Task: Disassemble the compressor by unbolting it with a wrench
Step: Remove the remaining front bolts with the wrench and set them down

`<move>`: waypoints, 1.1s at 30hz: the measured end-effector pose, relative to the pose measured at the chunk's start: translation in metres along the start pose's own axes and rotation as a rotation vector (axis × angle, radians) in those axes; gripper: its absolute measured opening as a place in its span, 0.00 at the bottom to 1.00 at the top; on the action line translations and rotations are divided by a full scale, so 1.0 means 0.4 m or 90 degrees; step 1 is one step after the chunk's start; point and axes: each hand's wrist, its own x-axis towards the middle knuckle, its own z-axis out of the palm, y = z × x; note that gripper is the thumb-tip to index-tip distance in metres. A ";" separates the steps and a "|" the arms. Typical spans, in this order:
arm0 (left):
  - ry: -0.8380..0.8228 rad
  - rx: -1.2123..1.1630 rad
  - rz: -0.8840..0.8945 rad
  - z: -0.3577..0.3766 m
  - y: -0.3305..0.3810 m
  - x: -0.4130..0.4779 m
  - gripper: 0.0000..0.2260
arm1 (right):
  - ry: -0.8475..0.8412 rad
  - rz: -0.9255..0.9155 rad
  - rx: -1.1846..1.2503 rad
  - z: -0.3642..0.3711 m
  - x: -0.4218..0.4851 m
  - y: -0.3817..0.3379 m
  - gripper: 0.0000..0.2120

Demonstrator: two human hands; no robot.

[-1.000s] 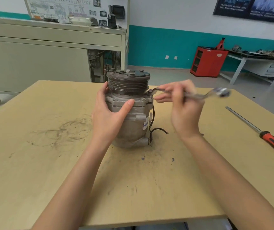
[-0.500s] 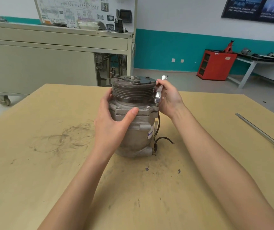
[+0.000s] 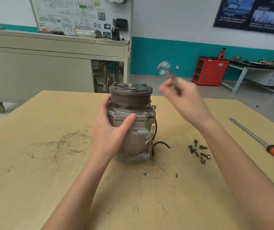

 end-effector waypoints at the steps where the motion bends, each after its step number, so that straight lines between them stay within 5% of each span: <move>1: -0.001 -0.001 -0.001 0.000 0.001 -0.001 0.39 | -0.039 -0.017 -0.100 0.015 -0.018 -0.003 0.06; 5: -0.002 -0.008 -0.007 0.000 0.003 -0.001 0.39 | -0.090 0.027 -0.291 0.050 -0.038 -0.005 0.09; 15: 0.002 0.005 -0.009 0.001 0.010 -0.003 0.40 | -0.077 0.016 -0.202 0.048 -0.026 -0.001 0.00; 23: -0.003 0.003 -0.009 0.001 0.015 -0.004 0.41 | -0.120 0.043 -0.085 0.032 -0.020 0.012 0.07; 33: 0.000 0.000 -0.009 0.000 0.016 -0.006 0.40 | -0.069 0.039 -0.204 0.037 -0.015 0.000 0.07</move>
